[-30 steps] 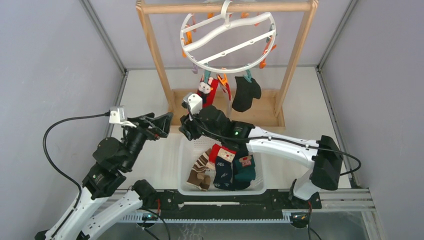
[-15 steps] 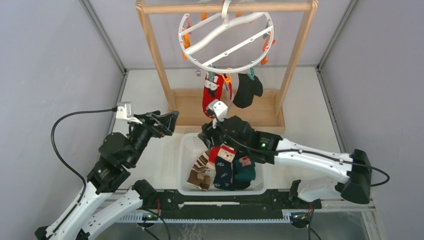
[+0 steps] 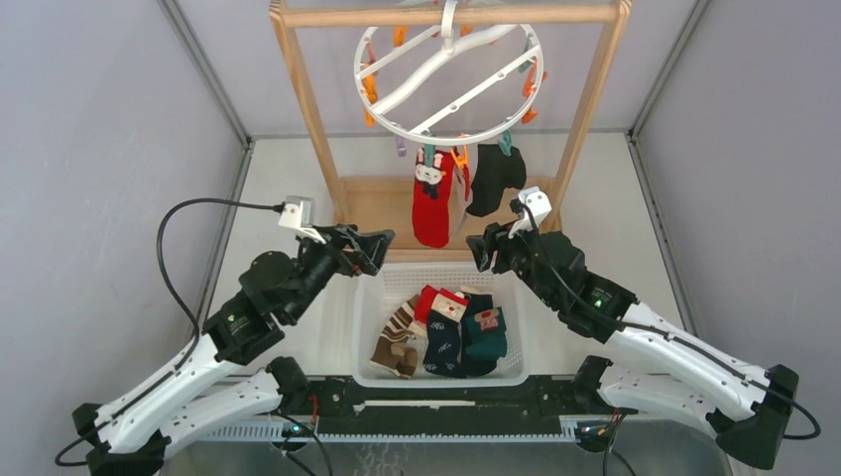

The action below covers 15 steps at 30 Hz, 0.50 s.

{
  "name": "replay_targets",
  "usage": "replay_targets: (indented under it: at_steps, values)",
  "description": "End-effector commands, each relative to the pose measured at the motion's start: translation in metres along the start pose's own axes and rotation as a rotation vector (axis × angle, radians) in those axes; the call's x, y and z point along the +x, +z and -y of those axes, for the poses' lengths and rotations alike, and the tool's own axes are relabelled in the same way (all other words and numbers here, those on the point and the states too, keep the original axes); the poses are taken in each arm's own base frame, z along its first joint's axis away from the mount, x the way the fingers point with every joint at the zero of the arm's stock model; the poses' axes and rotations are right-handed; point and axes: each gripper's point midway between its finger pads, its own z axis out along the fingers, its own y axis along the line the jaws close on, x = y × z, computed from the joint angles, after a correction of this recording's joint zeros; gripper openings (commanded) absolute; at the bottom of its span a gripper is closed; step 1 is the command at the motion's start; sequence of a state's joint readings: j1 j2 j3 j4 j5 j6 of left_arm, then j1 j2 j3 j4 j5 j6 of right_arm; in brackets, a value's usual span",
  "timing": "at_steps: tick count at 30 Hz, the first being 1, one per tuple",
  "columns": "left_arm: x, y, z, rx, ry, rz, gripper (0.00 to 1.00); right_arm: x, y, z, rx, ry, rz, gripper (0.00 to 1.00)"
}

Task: Remove the socks clipped to the hanger
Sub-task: Adjust the hanger on the clothesline.

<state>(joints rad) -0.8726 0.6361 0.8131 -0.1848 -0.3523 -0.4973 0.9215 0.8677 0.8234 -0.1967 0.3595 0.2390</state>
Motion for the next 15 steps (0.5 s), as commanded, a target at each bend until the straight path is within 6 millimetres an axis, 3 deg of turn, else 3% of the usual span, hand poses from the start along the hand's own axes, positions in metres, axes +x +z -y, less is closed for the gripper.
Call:
replay_targets:
  at_steps: [1, 7, 15]
  values:
    - [0.0, 0.008, 0.012, 0.011, 0.008, 0.023, 1.0, -0.009, 0.005, 0.01, -0.011, 0.034, 0.053, 0.63]
    - [0.014, 0.015, 0.021, 0.017, 0.025, -0.012, 1.0, -0.02, 0.019, 0.016, -0.022, 0.015, 0.132, 0.62]
    - [0.017, 0.016, 0.023, 0.014, 0.035, -0.021, 1.0, -0.045, 0.031, 0.013, -0.052, 0.007, 0.237, 0.6]
